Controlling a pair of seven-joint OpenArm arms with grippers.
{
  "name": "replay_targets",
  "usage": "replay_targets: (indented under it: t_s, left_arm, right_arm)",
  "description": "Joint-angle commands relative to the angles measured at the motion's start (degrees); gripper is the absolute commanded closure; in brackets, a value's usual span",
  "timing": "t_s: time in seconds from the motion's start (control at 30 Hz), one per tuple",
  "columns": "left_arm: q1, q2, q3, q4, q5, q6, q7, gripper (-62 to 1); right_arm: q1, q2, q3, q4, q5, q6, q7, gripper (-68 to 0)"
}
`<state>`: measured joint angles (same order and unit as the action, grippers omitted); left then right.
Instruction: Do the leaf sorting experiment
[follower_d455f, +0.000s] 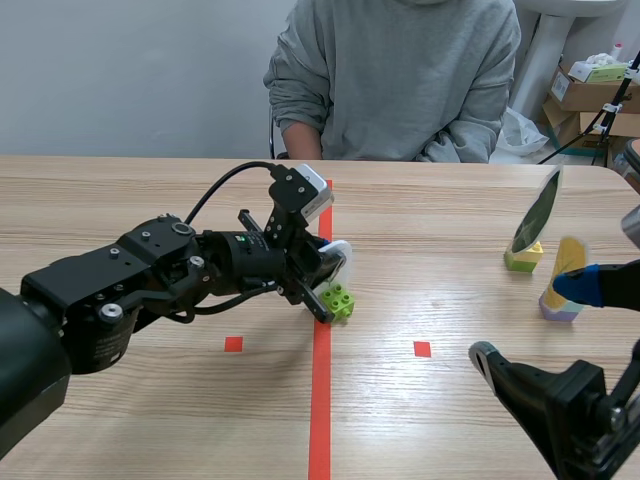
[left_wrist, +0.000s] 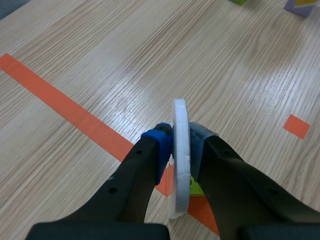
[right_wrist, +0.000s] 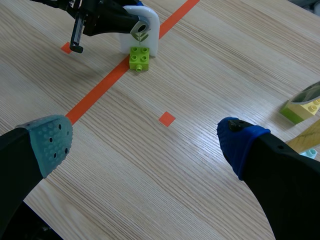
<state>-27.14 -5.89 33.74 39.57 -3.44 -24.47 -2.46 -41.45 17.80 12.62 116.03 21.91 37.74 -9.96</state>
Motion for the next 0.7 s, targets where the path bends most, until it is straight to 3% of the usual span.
replay_targets:
  t_s: [0.0,0.13,0.3,0.5,0.67]
  left_arm:
    - [-0.3,-0.1,-0.4,1.4,-0.3,-0.4,-0.6,-5.9]
    - [1.7,-1.6,-0.9,5.1,-1.2,-1.2,1.0,-5.9]
    - [8.6,-4.2,-5.9,16.5,-4.5,-2.3,5.6,-5.9]
    - [19.0,-6.6,-16.0,28.3,-9.0,-2.3,8.0,-5.9]
    - [24.4,-6.7,-26.3,30.3,-13.4,-2.3,7.9,-5.9]
  right_arm:
    - [0.7,0.6,0.2,-0.1,0.4,-0.2,0.9,-59.0]
    - [0.7,0.6,0.2,-0.1,0.4,-0.2,0.9,-59.0]
    - [0.7,0.6,0.2,-0.1,0.4,-0.2,0.9,-59.0]
    - [0.7,0.6,0.2,-0.1,0.4,-0.2,0.9,-59.0]
    - [0.7,0.6,0.2,-0.1,0.4,-0.2,0.9,-59.0]
